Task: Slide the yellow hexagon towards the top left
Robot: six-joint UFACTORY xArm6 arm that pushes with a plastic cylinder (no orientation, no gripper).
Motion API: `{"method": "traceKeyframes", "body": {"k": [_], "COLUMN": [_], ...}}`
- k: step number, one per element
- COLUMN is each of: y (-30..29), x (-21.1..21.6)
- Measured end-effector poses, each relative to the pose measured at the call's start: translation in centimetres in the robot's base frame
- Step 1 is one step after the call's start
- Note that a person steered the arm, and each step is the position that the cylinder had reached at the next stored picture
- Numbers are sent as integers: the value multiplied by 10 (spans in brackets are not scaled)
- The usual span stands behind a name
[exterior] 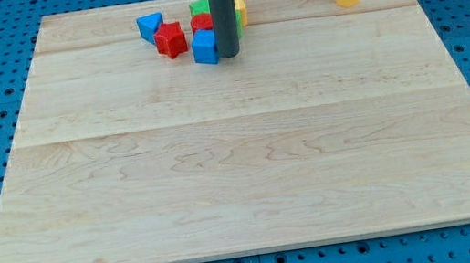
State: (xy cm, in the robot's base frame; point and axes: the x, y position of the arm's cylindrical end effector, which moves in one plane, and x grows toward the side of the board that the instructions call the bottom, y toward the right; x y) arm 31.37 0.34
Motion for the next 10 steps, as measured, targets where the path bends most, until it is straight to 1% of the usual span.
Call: {"method": "traceKeyframes", "body": {"k": [1,2,3,4,5,6,7,8,9,10], "y": [23,139,264,334,340,303,249,183,155,159], "x": [-3,1,-9,-47,-74,-92,-103,-103,-64,-17]}}
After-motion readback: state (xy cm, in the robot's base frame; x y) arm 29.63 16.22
